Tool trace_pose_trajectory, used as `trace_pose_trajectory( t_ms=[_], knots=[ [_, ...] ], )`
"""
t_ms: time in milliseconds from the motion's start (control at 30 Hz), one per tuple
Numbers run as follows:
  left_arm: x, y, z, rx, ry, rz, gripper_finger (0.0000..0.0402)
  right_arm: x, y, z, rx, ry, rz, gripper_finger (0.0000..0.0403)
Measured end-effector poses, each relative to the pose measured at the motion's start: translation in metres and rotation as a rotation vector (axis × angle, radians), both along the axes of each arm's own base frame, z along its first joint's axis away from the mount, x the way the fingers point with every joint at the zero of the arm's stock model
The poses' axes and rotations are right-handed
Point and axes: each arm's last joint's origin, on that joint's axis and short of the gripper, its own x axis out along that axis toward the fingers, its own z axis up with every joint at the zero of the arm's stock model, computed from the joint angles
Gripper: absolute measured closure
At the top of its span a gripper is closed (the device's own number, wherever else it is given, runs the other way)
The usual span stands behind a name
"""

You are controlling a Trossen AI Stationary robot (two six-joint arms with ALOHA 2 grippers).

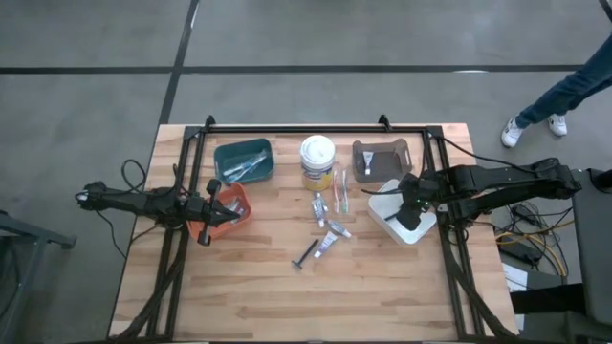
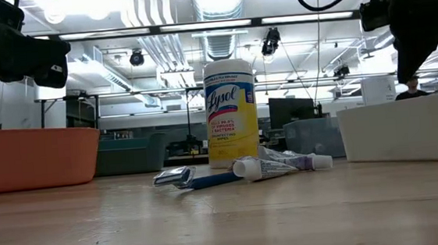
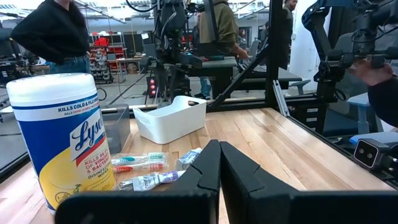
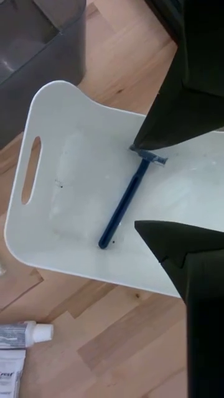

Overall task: Pick & Place Travel size toiletries
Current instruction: Put the razor into the white bin

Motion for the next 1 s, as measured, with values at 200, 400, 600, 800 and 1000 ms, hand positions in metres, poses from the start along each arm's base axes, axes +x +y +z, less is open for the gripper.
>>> trace_pose_trajectory(
  t_ms=[200, 400, 600, 800, 1000],
  knots=[
    [0.000, 0.000, 0.000, 0.000, 0.000, 0.000, 0.0394, 0.002, 0.000, 0.001, -0.004, -0.016, 0.014, 0.0209],
    [0.000, 0.000, 0.000, 0.000, 0.000, 0.000, 0.0394, 0.014, 0.001, 0.006, -0.040, -0.131, 0.115, 0.0210],
    [0.000, 0.000, 0.000, 0.000, -0.001, 0.000, 0.0394, 0.025, 0.001, 0.012, -0.043, -0.264, 0.117, 0.0216],
    [0.000, 0.000, 0.000, 0.000, 0.000, 0.000, 0.0394, 0.035, 0.002, 0.021, -0.059, -0.400, 0.140, 0.0217],
    [0.000, 0.000, 0.000, 0.000, 0.000, 0.000, 0.0394, 0.041, 0.002, 0.026, -0.072, -0.482, 0.154, 0.0232]
  ],
)
